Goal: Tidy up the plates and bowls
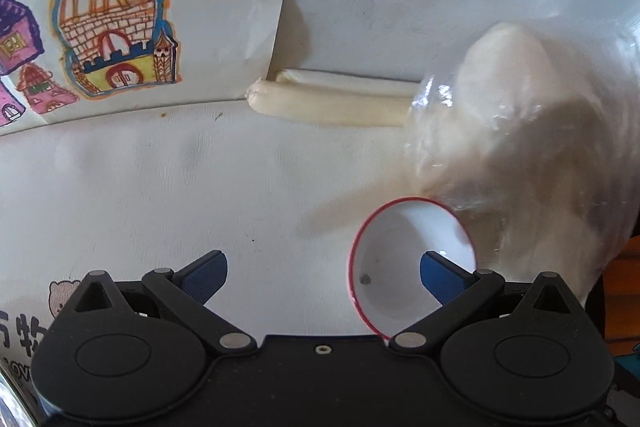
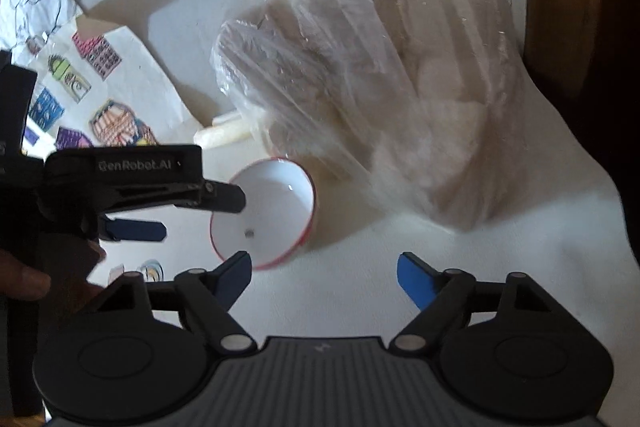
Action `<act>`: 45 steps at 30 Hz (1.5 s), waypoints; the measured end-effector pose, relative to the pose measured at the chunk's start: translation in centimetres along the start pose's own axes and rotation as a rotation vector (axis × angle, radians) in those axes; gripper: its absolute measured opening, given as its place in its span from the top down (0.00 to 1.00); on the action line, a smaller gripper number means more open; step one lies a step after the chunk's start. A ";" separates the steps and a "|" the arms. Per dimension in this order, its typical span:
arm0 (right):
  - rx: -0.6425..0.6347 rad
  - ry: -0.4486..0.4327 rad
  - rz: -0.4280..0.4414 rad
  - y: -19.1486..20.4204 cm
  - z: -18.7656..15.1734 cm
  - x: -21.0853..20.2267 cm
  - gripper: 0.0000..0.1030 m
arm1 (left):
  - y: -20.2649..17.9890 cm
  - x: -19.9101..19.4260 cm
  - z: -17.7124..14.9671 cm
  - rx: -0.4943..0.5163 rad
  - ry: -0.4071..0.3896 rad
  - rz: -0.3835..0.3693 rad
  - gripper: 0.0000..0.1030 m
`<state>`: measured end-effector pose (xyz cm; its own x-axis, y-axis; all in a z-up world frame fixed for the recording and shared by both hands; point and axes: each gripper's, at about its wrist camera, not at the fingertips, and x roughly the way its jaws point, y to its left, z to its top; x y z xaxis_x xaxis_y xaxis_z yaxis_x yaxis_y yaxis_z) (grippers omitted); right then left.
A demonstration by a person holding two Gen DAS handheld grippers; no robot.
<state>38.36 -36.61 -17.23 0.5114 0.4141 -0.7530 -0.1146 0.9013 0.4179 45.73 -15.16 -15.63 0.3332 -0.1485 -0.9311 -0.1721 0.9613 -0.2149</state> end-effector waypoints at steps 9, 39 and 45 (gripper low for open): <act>-0.036 0.007 -0.004 1.0 1.1 2.5 0.41 | -0.7 1.8 0.1 0.011 0.012 0.015 0.08; -0.109 0.053 -0.021 2.5 0.6 3.2 0.87 | 0.4 0.5 -4.1 -0.204 0.016 -0.067 0.86; -0.132 0.069 -0.010 3.1 -0.6 1.7 0.88 | 1.1 -1.0 -6.0 -0.199 0.019 -0.068 0.86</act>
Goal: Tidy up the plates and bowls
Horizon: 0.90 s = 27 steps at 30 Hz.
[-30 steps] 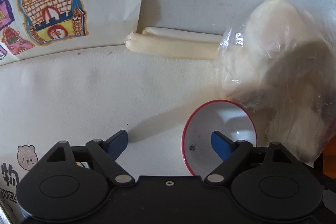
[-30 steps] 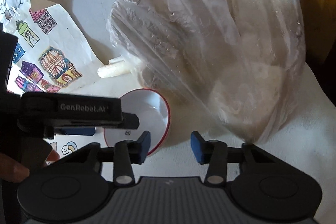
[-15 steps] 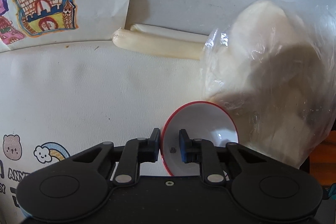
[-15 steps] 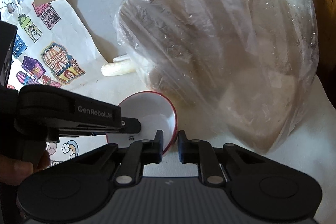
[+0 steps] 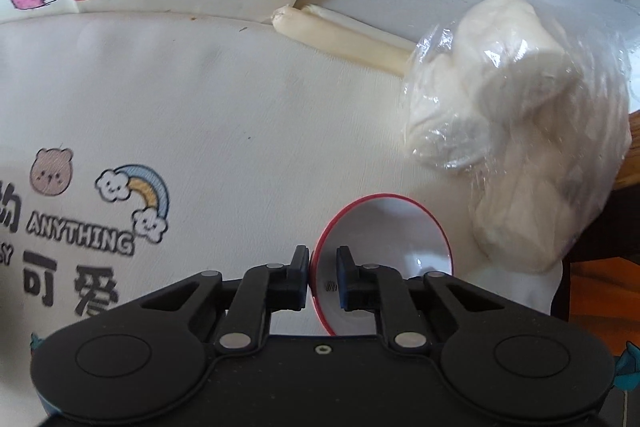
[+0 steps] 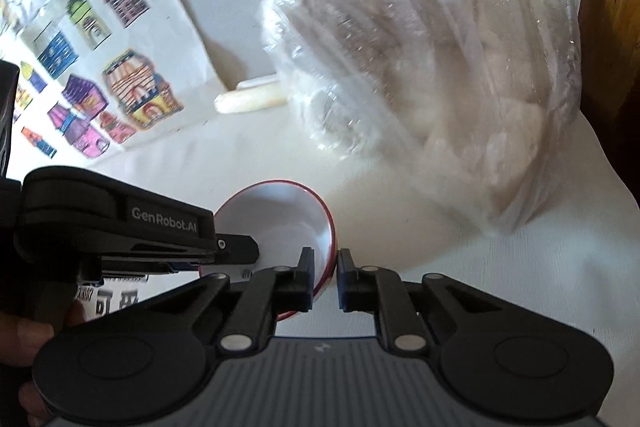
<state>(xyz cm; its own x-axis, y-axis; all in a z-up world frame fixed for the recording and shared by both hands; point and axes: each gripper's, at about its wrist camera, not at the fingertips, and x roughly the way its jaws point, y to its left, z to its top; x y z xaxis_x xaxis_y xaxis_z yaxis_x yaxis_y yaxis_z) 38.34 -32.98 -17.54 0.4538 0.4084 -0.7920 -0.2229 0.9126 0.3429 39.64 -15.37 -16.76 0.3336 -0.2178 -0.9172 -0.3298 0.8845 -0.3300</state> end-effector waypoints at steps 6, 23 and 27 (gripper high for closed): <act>-0.006 -0.005 0.017 0.8 -1.0 -1.6 0.88 | 0.5 -2.2 -1.9 -0.019 -0.016 -0.005 0.86; -0.025 -0.019 0.058 2.4 -1.6 -4.4 0.88 | 1.6 -5.4 -3.3 -0.050 -0.034 -0.044 0.86; -0.022 -0.018 0.059 2.7 -1.6 -4.5 0.88 | 1.9 -5.8 -3.4 -0.044 -0.038 -0.047 0.86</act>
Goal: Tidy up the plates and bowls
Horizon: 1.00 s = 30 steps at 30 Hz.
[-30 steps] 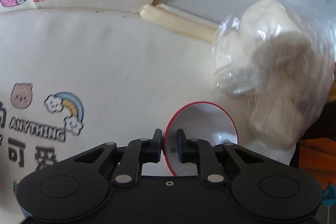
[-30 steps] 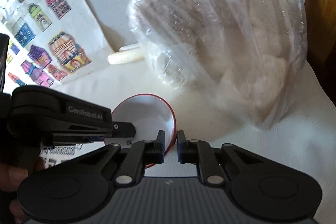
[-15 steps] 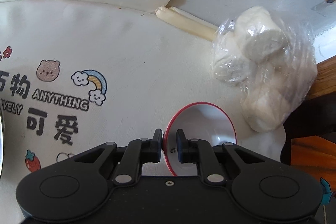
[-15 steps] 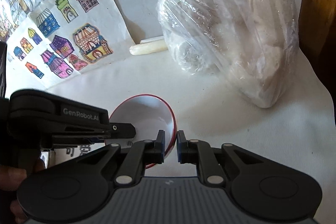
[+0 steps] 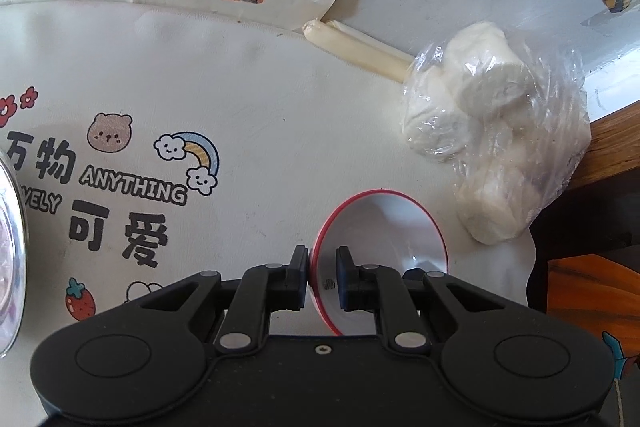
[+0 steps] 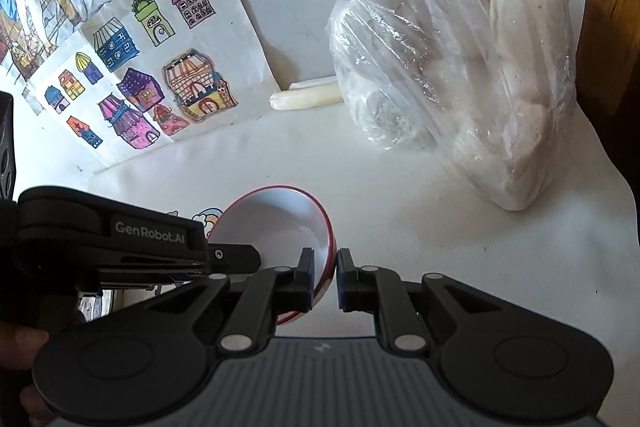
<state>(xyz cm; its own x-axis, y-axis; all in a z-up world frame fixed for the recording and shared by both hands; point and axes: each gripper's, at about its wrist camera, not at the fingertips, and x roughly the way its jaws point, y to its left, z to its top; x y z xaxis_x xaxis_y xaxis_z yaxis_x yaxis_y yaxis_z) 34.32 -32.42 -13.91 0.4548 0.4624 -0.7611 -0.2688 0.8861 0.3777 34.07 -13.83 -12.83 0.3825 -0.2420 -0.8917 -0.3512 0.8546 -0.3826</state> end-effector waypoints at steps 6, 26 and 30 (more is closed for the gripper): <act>-0.005 0.000 0.010 0.7 -0.3 -0.3 0.88 | 1.0 -0.9 -0.3 -0.013 -0.009 -0.008 0.86; -0.041 0.018 0.060 5.8 -2.6 -2.0 0.88 | 6.3 -5.5 -2.9 -0.042 -0.015 -0.032 0.86; -0.059 0.022 0.070 7.0 -3.2 -2.5 0.87 | 7.2 -6.6 -3.5 -0.038 -0.020 -0.039 0.86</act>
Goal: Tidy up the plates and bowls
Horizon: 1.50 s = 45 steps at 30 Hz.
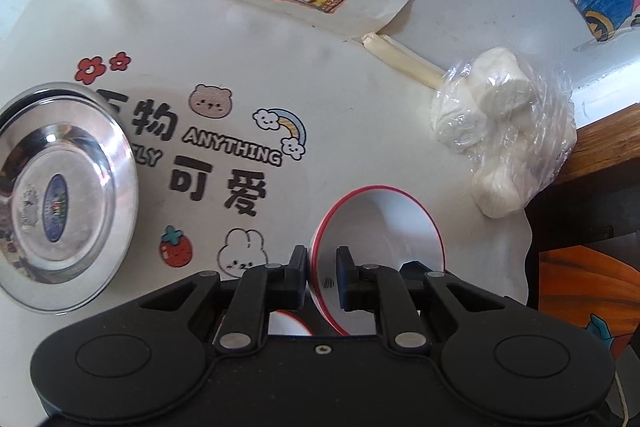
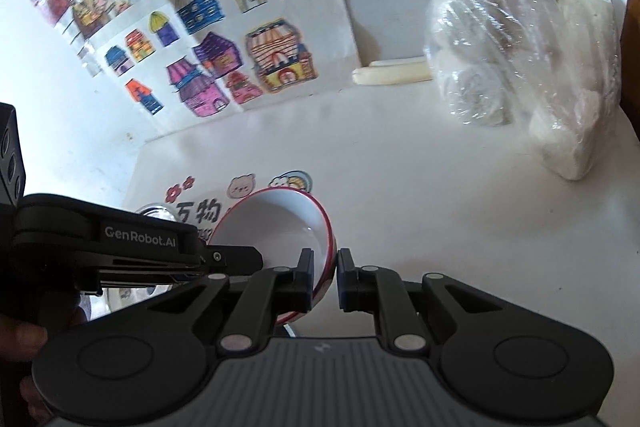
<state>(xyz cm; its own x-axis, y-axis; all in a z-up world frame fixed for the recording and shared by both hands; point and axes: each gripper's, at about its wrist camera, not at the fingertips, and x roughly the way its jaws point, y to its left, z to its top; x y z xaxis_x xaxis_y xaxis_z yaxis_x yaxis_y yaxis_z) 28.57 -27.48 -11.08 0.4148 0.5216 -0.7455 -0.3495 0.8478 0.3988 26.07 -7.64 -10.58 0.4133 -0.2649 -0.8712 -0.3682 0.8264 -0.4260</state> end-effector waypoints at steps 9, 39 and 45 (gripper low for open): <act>-0.039 -0.001 0.013 2.7 -1.2 -1.1 0.87 | 1.7 -2.8 -1.1 0.042 -0.016 -0.021 0.86; -0.072 0.105 0.050 5.0 -3.9 -1.7 0.87 | 4.4 -3.8 -5.4 0.034 0.041 0.009 0.86; -0.063 0.136 0.052 4.7 -4.3 -1.3 0.87 | 4.3 -3.2 -5.7 0.039 0.062 0.019 0.86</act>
<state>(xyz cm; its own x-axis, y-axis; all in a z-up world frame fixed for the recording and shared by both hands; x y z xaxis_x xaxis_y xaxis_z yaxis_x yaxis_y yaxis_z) 22.73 -24.57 -10.51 0.2785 0.5437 -0.7917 -0.4211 0.8100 0.4081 18.41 -6.07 -11.03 0.3534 -0.2783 -0.8931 -0.3425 0.8500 -0.4004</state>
